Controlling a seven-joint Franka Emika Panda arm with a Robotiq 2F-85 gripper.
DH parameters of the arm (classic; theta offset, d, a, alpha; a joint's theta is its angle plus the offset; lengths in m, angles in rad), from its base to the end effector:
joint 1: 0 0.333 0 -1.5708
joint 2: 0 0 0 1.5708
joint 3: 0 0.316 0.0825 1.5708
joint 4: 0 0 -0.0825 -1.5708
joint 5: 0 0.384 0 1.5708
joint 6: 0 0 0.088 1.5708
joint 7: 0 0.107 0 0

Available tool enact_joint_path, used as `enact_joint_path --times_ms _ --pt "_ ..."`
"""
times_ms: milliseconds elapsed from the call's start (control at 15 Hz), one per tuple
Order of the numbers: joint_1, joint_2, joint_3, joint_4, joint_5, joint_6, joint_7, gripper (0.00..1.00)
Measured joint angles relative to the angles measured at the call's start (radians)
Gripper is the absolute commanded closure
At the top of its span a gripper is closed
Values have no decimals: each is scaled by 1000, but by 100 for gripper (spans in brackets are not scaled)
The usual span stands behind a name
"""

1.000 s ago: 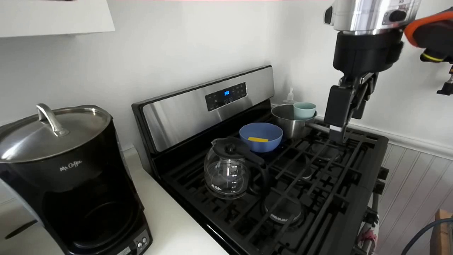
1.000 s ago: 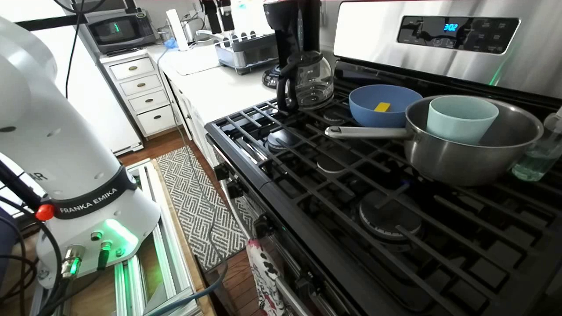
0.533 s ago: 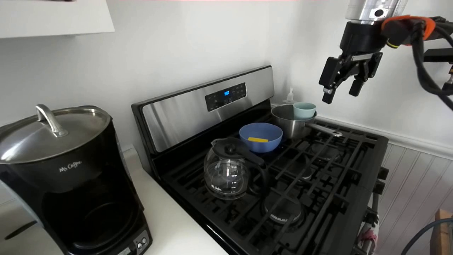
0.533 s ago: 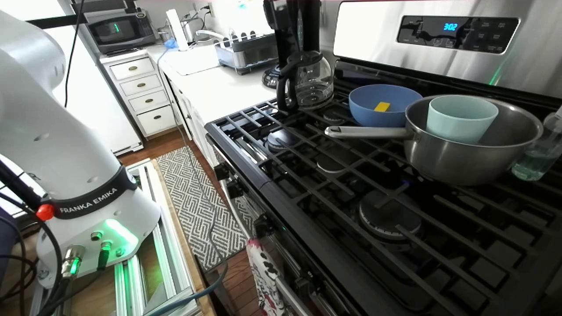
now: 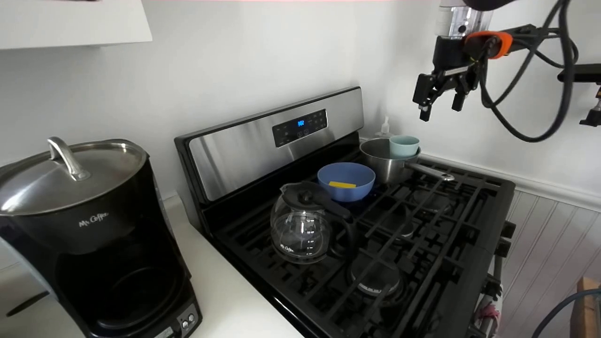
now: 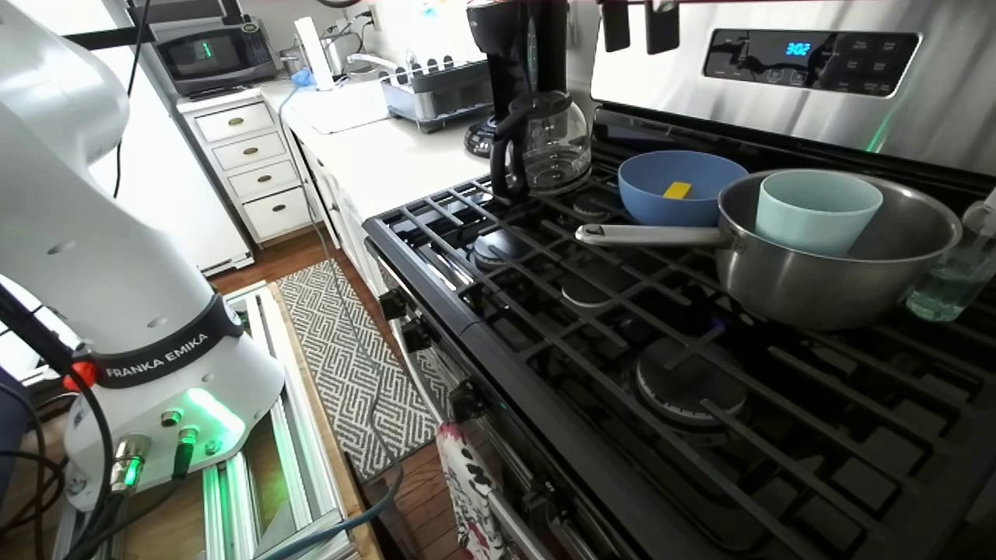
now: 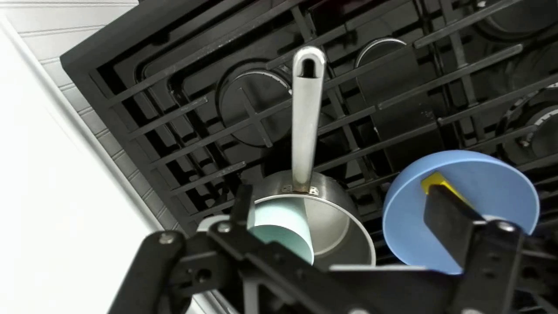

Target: Pick up the light blue cup and put it in the blue bowl

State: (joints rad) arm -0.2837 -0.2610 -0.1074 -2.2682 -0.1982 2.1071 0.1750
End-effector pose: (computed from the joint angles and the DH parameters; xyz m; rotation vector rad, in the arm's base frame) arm 0.4393 -0.1935 0.4742 2.8996 -0.6955 0.1243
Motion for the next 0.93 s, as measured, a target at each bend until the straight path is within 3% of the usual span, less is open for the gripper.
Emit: enact_joint_path --times_ms 267,600,933 --pt "12 133 -27 135 57 -91 -14 0" --pt "16 143 -37 151 59 -104 -16 0" --pt "3 247 -130 208 64 -47 -169 0"
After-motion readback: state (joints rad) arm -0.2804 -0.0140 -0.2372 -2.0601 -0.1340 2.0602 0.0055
